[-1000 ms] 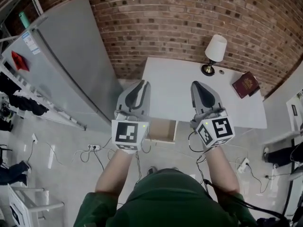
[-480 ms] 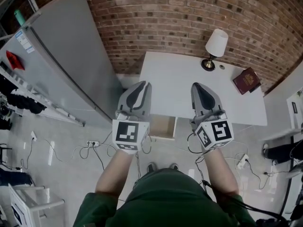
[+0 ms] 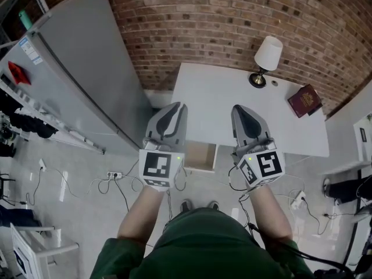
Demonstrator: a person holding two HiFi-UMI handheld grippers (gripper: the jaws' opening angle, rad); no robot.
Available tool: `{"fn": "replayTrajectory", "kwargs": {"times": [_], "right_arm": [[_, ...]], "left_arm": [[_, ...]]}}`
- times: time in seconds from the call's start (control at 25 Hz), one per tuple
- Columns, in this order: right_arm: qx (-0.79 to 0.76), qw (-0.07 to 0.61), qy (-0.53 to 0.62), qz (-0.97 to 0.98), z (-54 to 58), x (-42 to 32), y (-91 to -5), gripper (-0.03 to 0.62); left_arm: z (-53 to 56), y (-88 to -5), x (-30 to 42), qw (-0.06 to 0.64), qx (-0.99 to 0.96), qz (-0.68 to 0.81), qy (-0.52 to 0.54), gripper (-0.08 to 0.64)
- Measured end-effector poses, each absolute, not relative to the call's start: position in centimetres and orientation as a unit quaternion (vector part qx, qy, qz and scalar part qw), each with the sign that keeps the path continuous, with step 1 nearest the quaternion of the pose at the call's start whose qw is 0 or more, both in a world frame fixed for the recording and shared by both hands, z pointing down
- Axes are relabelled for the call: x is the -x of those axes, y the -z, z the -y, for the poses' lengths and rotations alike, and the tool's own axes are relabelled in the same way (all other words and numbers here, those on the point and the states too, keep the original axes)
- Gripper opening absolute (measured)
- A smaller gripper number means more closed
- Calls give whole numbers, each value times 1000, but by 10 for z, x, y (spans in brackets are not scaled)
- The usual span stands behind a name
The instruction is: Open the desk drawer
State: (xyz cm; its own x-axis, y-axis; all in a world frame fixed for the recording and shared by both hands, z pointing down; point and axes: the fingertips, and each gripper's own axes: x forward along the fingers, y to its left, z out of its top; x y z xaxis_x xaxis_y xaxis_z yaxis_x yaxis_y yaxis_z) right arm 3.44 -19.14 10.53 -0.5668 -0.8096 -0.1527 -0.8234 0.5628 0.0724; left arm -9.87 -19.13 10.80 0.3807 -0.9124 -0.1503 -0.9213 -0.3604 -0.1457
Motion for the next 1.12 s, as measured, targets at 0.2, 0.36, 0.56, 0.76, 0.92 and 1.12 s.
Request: {"fn": "replayTrajectory", "kwargs": {"times": [0.2, 0.36, 0.56, 0.76, 0.92, 1.12], "right_arm": [[460, 51, -66, -884, 189, -35, -108, 0], [457, 46, -63, -886, 187, -34, -112, 0], [452, 44, -64, -889, 186, -35, -112, 0], [450, 43, -62, -890, 185, -38, -114, 0], [449, 43, -65, -890, 184, -42, -114, 0], [449, 48, -63, -890, 183, -48, -114, -2]], "left_arm": [[190, -107, 94, 106, 826, -554, -21, 38], [188, -110, 92, 102, 826, -553, -18, 38], [187, -112, 89, 102, 825, -555, -15, 38], [185, -112, 84, 105, 826, -554, -11, 38], [184, -114, 81, 106, 825, -555, -8, 38], [182, -117, 74, 110, 826, -553, 1, 37]]}}
